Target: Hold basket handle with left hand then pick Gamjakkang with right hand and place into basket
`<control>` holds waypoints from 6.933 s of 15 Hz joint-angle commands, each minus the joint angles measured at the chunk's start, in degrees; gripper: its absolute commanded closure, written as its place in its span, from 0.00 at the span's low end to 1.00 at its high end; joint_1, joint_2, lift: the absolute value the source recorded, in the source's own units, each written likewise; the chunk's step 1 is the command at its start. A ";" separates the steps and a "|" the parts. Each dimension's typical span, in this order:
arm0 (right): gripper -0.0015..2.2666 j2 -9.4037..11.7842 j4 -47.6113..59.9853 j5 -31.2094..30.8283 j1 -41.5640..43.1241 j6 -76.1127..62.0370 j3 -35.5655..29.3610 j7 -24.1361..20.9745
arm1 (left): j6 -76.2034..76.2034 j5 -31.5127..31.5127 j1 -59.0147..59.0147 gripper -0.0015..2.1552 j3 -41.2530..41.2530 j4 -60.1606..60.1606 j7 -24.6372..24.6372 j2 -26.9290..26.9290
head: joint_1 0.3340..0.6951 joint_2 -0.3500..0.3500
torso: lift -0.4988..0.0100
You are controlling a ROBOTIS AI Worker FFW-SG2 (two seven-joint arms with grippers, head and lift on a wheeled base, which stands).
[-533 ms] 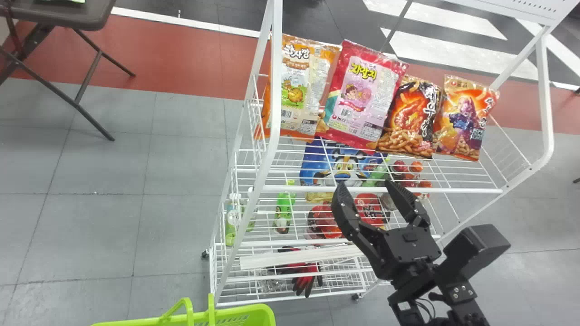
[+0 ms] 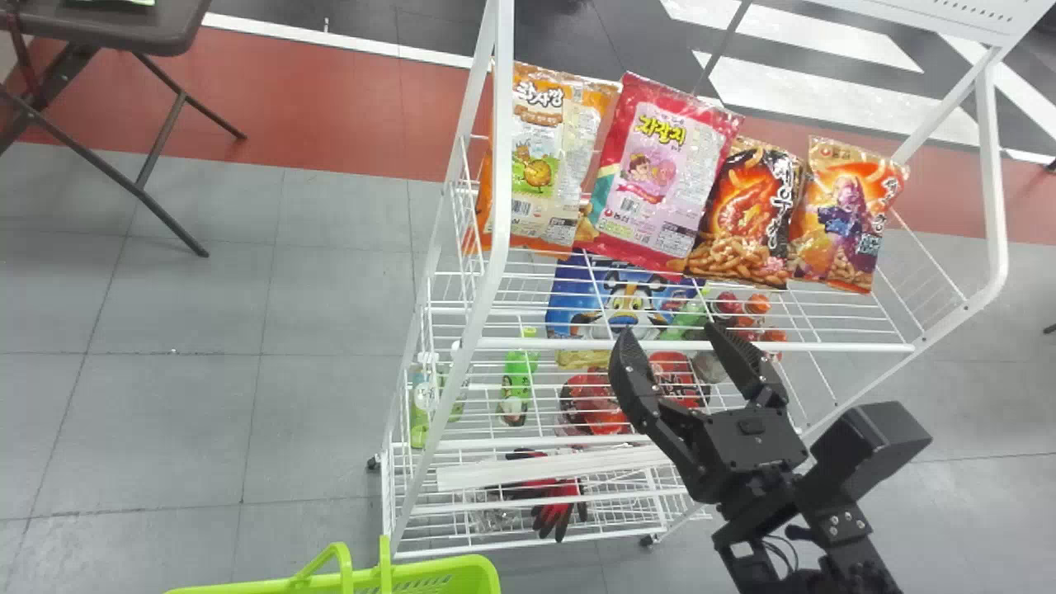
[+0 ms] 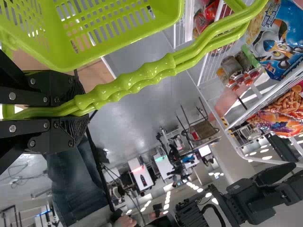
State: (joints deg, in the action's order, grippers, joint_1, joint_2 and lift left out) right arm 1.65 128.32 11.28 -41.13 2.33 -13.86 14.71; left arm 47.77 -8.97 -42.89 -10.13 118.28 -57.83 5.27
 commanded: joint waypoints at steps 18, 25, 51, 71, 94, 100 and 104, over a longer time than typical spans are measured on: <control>0.04 0.29 -21.53 -11.46 34.19 17.49 7.45 1.73 | 1.93 2.55 -0.44 1.00 -0.77 1.43 1.06 -0.61 | 1.00 0.00 | 0.94; 0.04 0.02 -31.20 -15.15 44.03 19.25 8.77 -0.73 | 2.11 2.73 -0.44 1.00 -0.86 1.61 0.97 -0.61 | 1.00 0.00 | 0.94; 0.99 1.08 -39.02 -15.59 49.04 12.92 8.06 -0.64 | 2.99 2.82 -0.26 1.00 -0.86 1.61 0.97 -0.61 | 1.00 0.00 | 0.94; 0.99 1.16 8.88 1.82 4.83 21.89 -8.55 2.61 | 1.41 1.85 0.09 1.00 -0.77 0.55 -0.26 -0.26 | 1.00 0.00 | 0.94; 0.99 1.52 -1.93 -2.49 -1.50 50.89 10.70 16.58 | 1.58 1.94 -0.35 1.00 -0.77 0.90 -0.17 -0.18 | 1.00 0.00 | 0.94; 0.99 2.48 -6.24 -6.71 -1.50 52.83 16.32 14.65 | 1.58 1.85 -0.35 1.00 -0.77 0.99 -0.26 -0.09 | 1.00 0.00 | 0.94; 0.99 3.45 -7.73 -7.41 -0.71 58.10 18.26 12.89 | 1.58 1.85 -0.44 1.00 -0.77 1.08 -0.26 -0.09 | 1.00 0.00 | 0.94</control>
State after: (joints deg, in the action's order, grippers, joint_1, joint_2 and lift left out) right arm 4.83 120.82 3.83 -42.28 57.31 3.94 27.99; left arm 49.36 -7.12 -43.30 -10.90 119.34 -58.09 5.19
